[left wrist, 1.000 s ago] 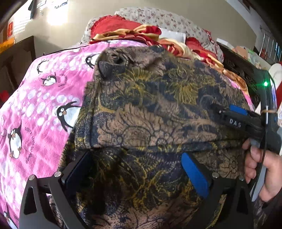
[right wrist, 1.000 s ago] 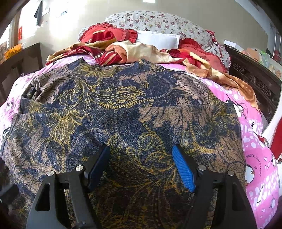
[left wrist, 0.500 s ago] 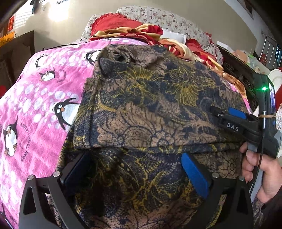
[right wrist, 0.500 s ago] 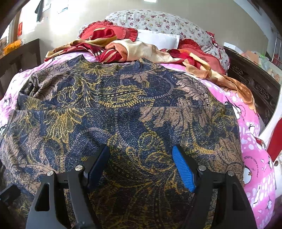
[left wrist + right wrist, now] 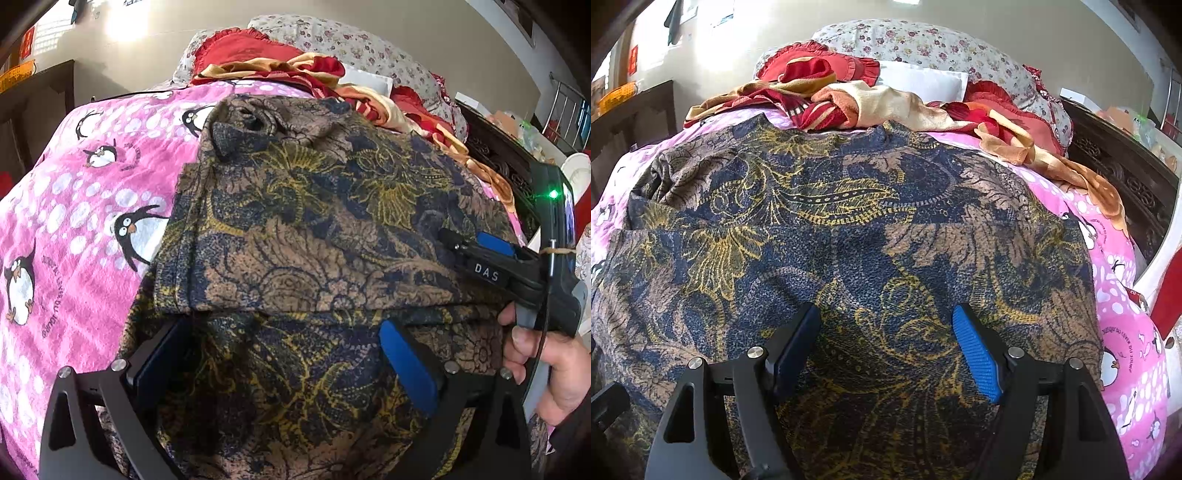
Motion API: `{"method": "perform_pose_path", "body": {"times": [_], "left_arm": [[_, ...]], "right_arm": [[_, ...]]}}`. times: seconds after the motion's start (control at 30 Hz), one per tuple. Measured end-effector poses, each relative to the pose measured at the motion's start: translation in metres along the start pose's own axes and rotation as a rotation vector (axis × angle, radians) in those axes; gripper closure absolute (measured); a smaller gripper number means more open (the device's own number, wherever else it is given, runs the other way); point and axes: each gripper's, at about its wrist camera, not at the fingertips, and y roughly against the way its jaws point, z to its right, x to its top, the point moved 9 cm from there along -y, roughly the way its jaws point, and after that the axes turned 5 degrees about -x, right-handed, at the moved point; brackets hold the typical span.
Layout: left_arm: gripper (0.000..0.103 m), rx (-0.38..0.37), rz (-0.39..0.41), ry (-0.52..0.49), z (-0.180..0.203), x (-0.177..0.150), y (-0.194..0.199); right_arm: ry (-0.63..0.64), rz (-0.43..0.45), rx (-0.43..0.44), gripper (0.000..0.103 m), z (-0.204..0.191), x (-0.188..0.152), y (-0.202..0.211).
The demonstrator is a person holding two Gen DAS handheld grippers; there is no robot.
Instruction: Fold small clothes
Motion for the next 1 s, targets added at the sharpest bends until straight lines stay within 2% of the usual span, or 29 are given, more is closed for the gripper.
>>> {"method": "perform_pose_path", "body": {"times": [0.33,0.43,0.5,0.63,0.67,0.8,1.0], "left_arm": [[0.000,-0.010,0.003,0.010,-0.002,-0.002,0.002],[0.000,-0.001,-0.002,0.003,-0.001,-0.003,0.000],[0.000,0.018,-0.011,-0.010,0.001,-0.003,-0.002],[0.000,0.057,-0.034,-0.044,0.005,-0.003,-0.006],[0.000,0.051,-0.039,-0.050,0.006,-0.001,-0.005],[0.000,-0.030,-0.061,-0.052,0.005,0.006,0.021],[0.000,0.023,-0.026,-0.161,-0.034,0.009,0.092]], "right_arm": [[0.003,-0.005,-0.002,0.019,0.000,0.001,0.002],[0.007,-0.058,0.009,0.020,0.002,0.006,0.008],[-0.027,-0.066,0.002,0.022,0.012,0.010,0.023],[-0.087,-0.002,0.027,0.022,0.029,0.010,0.067],[-0.099,0.003,0.051,0.022,0.032,0.005,0.078],[-0.104,0.001,0.059,0.022,0.041,-0.022,0.105],[-0.093,-0.009,0.085,0.022,0.047,-0.076,0.134]]}}
